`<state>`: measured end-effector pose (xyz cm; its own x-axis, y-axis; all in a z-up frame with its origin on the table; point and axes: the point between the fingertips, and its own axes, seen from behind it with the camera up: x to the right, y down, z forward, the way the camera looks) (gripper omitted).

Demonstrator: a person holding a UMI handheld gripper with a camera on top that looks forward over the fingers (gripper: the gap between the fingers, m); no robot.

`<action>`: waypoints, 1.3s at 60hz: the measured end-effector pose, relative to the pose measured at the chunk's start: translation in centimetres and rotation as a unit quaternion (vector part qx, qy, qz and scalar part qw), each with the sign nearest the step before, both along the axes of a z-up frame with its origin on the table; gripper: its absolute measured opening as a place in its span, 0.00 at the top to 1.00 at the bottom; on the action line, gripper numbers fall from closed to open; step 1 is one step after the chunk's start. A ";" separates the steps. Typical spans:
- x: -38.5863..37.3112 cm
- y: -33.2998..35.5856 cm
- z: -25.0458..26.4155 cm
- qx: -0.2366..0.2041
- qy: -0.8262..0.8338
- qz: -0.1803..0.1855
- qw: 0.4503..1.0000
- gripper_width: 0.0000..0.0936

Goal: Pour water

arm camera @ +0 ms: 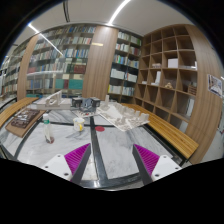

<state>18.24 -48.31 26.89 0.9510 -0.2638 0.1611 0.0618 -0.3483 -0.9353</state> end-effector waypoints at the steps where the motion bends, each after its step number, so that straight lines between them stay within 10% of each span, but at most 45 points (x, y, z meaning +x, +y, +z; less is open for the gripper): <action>1: 0.0 0.0 -0.1 -0.001 -0.001 0.000 1.000 0.08; 18: -5.2 1.6 -6.0 -0.035 0.013 0.007 0.999 0.08; 33: -18.9 8.2 -14.3 -0.063 0.051 0.092 0.992 0.08; 60: -33.5 31.3 -17.6 0.024 0.060 0.151 0.986 0.09; 78: -33.6 37.3 -19.3 0.053 0.037 0.135 0.989 0.48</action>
<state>-15.32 -10.99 7.55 0.9972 -0.0112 0.0733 0.0688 -0.2279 -0.9713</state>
